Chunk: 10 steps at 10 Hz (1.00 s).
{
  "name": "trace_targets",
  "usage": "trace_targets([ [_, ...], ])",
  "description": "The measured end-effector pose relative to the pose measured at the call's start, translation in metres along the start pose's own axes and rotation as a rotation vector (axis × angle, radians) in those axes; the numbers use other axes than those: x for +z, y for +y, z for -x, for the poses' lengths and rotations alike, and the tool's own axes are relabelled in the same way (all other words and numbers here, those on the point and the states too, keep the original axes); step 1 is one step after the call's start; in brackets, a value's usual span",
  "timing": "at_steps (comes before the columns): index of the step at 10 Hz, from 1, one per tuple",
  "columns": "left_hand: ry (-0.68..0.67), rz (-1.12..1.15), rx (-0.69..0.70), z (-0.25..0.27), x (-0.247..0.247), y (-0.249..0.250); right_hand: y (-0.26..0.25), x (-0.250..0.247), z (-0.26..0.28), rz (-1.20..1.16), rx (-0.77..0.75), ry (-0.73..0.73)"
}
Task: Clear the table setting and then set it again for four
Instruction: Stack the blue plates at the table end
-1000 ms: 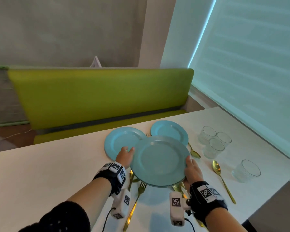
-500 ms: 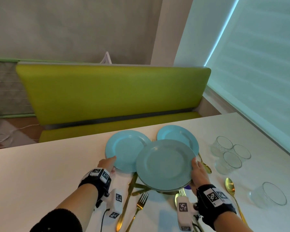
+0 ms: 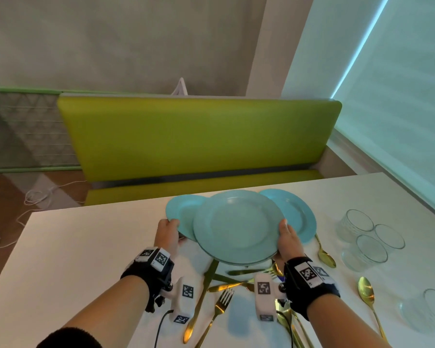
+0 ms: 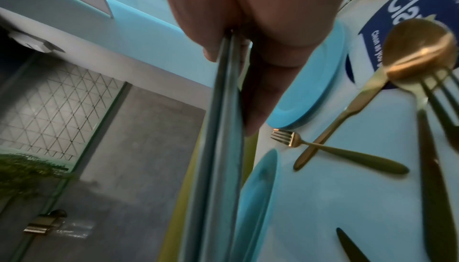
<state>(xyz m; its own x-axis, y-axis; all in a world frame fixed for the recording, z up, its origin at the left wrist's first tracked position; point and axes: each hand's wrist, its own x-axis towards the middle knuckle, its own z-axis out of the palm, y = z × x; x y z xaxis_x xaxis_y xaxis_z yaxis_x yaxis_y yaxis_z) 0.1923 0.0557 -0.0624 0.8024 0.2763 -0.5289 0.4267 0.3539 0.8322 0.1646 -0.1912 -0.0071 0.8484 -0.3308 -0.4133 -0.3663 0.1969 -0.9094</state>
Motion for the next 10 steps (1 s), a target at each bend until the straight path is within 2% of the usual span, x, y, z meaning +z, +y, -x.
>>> trace_targets([
  [2, -0.041, 0.113, 0.023, 0.015, -0.01, 0.008, 0.002, 0.013, -0.008, 0.125, -0.061, 0.013],
  [4, -0.047, 0.094, -0.024, 0.019, -0.004, 0.01, 0.0, 0.016, -0.008, 0.242, -0.135, 0.087],
  [6, -0.059, 0.1, -0.112, 0.021, 0.022, 0.0, 0.015, 0.012, -0.015, 0.303, -0.14, 0.131],
  [7, -0.136, 0.125, -0.19, 0.027, 0.035, -0.002, 0.02, 0.006, -0.022, 0.338, -0.127, 0.146],
  [8, -0.113, 0.05, -0.193, 0.025, 0.043, 0.0, 0.018, -0.005, -0.033, 0.336, -0.095, 0.105],
  [9, -0.018, -0.056, -0.094, 0.001, 0.044, -0.011, 0.01, -0.028, -0.051, 0.3, 0.019, 0.092],
  [10, 0.012, -0.086, -0.067, -0.024, 0.04, -0.026, 0.009, -0.069, -0.078, 0.275, 0.152, 0.187],
])
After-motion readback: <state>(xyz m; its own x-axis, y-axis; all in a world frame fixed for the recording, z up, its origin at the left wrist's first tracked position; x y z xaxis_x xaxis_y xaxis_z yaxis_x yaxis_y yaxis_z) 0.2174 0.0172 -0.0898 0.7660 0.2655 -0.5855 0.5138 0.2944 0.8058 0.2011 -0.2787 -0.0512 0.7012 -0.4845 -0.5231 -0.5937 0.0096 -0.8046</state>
